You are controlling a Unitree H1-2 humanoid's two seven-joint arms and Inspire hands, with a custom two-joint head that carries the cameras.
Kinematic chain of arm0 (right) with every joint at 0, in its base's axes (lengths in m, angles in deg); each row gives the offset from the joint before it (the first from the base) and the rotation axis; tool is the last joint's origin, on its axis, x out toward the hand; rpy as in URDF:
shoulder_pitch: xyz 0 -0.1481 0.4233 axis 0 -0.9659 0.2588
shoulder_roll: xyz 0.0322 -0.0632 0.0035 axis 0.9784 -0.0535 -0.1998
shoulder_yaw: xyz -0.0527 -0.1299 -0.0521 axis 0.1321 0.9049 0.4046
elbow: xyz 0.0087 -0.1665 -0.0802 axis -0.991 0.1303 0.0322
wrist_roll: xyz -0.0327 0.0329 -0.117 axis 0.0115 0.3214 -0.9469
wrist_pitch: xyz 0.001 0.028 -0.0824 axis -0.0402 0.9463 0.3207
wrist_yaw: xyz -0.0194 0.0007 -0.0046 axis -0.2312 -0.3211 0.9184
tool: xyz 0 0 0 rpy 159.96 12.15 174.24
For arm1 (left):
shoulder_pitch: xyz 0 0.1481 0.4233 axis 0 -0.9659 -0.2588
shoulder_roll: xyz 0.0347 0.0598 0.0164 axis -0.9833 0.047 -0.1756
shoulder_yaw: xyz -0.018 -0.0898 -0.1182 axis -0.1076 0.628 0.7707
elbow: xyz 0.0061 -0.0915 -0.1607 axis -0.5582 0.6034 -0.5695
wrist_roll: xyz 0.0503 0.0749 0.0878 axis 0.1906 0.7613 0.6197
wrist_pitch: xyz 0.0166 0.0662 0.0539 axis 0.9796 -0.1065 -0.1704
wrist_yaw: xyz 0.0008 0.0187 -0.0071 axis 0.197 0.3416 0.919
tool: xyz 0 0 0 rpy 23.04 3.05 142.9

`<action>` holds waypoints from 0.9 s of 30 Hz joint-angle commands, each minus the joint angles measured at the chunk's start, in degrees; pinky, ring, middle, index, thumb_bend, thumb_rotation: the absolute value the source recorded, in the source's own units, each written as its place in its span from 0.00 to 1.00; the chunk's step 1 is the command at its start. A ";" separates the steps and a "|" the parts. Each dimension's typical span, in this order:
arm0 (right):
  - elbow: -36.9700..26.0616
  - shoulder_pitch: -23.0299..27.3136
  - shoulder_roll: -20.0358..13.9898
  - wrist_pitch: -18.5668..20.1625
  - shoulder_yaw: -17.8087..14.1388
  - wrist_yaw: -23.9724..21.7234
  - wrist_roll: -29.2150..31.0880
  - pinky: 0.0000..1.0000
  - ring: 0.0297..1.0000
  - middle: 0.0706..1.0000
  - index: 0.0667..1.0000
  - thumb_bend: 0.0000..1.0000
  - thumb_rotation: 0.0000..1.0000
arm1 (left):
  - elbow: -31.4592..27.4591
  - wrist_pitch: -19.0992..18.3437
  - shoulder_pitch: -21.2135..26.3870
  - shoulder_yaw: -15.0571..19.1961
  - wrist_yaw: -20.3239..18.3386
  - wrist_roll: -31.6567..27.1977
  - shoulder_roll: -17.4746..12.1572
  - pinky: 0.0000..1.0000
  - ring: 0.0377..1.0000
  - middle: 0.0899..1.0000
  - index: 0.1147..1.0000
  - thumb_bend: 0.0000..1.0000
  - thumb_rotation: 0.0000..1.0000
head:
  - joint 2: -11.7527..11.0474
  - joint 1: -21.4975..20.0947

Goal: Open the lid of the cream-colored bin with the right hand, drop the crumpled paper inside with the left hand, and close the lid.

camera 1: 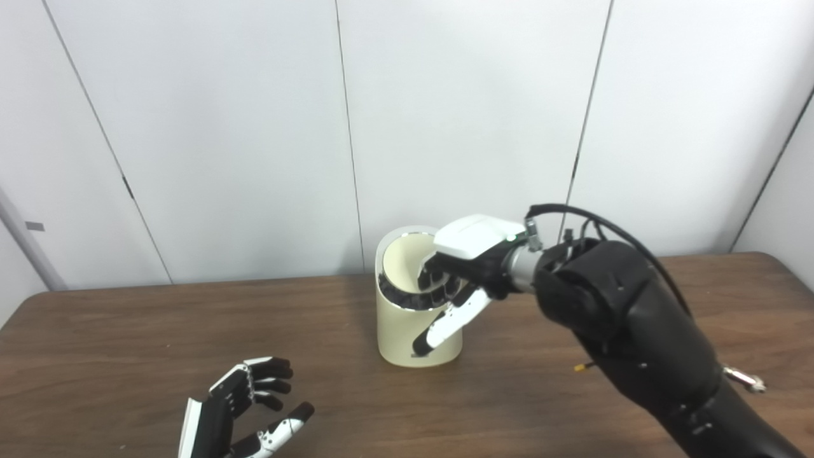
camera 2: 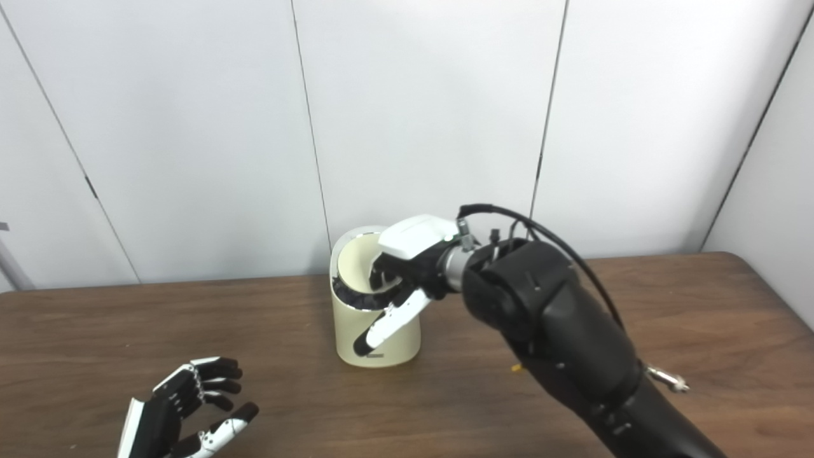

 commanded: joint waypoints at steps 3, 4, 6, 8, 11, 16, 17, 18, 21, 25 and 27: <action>-2.38 3.17 -0.91 0.24 -1.88 -1.48 -0.14 0.76 0.79 0.77 0.72 0.95 0.87 | -0.36 1.64 1.44 0.10 0.37 0.43 -0.70 0.47 0.56 0.59 0.58 0.75 0.13 | 0.00 -0.02; -2.51 2.94 -0.84 0.35 -2.05 -1.42 -0.24 0.76 0.79 0.77 0.72 0.95 0.87 | -0.37 1.57 1.45 0.09 0.38 0.33 -0.64 0.47 0.56 0.59 0.58 0.75 0.13 | -0.13 0.04; -2.67 2.45 -0.73 0.45 -2.31 -0.95 -0.13 0.75 0.80 0.78 0.72 0.97 0.86 | -0.38 1.48 1.47 0.09 0.37 0.07 -0.52 0.47 0.56 0.59 0.58 0.76 0.13 | -0.15 0.06; -2.93 2.19 -0.67 0.56 -2.32 -1.12 -0.35 0.73 0.80 0.78 0.72 0.97 0.85 | -0.51 1.34 1.47 0.09 0.54 0.33 -0.40 0.46 0.56 0.58 0.58 0.76 0.13 | -0.10 0.10; -3.26 1.65 -0.37 1.02 -2.34 -1.34 -1.01 0.74 0.81 0.79 0.74 0.97 0.84 | -0.77 1.09 1.39 0.04 0.59 0.58 -0.35 0.46 0.56 0.58 0.58 0.76 0.13 | -0.09 0.06; -4.17 0.82 -0.30 1.18 -2.88 -1.14 -0.92 0.76 0.82 0.80 0.76 0.97 0.83 | -0.46 1.56 1.40 -0.07 0.56 0.62 -0.35 0.46 0.56 0.58 0.58 0.75 0.13 | -0.30 0.27; -4.78 0.28 -0.49 1.17 -3.32 -0.81 -0.67 0.76 0.81 0.80 0.77 0.97 0.82 | -0.46 1.52 1.40 -0.10 0.46 0.50 -0.39 0.46 0.56 0.58 0.58 0.75 0.12 | -0.29 0.35; -5.65 -0.57 -0.69 1.20 -4.00 -0.19 -0.29 0.74 0.81 0.79 0.78 0.97 0.83 | -0.47 1.52 1.40 -0.12 0.39 0.40 -0.43 0.46 0.56 0.58 0.58 0.75 0.12 | -0.27 0.38; -8.90 -4.45 -0.46 1.58 -7.05 3.17 0.42 0.69 0.78 0.77 0.78 0.98 0.82 | -0.42 1.70 1.43 -0.10 0.45 0.47 -0.50 0.46 0.56 0.58 0.58 0.75 0.12 | -0.25 0.54; -12.66 -13.15 1.89 1.01 -13.48 14.02 3.67 0.65 0.76 0.77 0.79 0.99 0.76 | -0.42 2.03 1.47 0.03 0.23 -0.15 -0.72 0.46 0.55 0.58 0.58 0.75 0.12 | -0.18 0.69; -13.27 -18.04 3.40 -1.17 -16.39 22.02 6.02 0.62 0.74 0.75 0.77 0.96 0.70 | -0.55 1.79 1.39 0.15 0.13 -0.37 -0.82 0.47 0.56 0.58 0.58 0.75 0.13 | -0.17 0.74</action>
